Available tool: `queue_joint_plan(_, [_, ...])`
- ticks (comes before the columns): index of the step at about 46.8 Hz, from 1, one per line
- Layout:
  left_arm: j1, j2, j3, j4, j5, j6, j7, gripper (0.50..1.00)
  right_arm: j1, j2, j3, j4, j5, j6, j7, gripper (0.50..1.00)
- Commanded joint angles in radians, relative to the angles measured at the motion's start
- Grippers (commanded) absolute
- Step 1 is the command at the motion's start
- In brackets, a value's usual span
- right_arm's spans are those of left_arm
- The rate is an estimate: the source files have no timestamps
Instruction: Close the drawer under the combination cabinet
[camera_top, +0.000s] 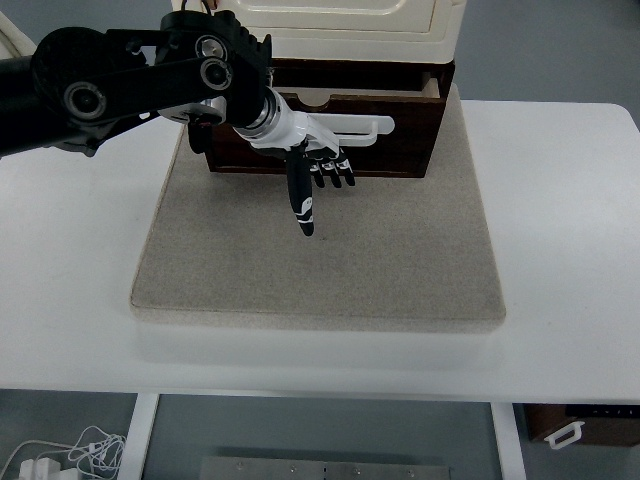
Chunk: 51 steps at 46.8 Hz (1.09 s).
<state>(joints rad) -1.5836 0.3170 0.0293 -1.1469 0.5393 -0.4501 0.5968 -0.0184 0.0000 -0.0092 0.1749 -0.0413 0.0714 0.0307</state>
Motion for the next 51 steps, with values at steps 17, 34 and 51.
queue_joint_plan(17, [0.007, -0.044, -0.002, 0.093, 0.014, 0.030, 0.000, 0.996, 0.000, 0.000, 0.000, 0.000, 0.000, 0.001, 0.000, 0.952])
queue_joint_plan(34, [0.014, -0.062, -0.002, 0.124, 0.014, 0.126, -0.002, 0.996, 0.000, 0.000, 0.000, 0.000, 0.000, -0.001, 0.000, 0.952])
queue_joint_plan(51, [0.014, -0.061, -0.003, 0.179, 0.005, 0.117, -0.014, 0.996, 0.000, 0.000, 0.000, 0.000, 0.000, -0.001, 0.000, 0.952])
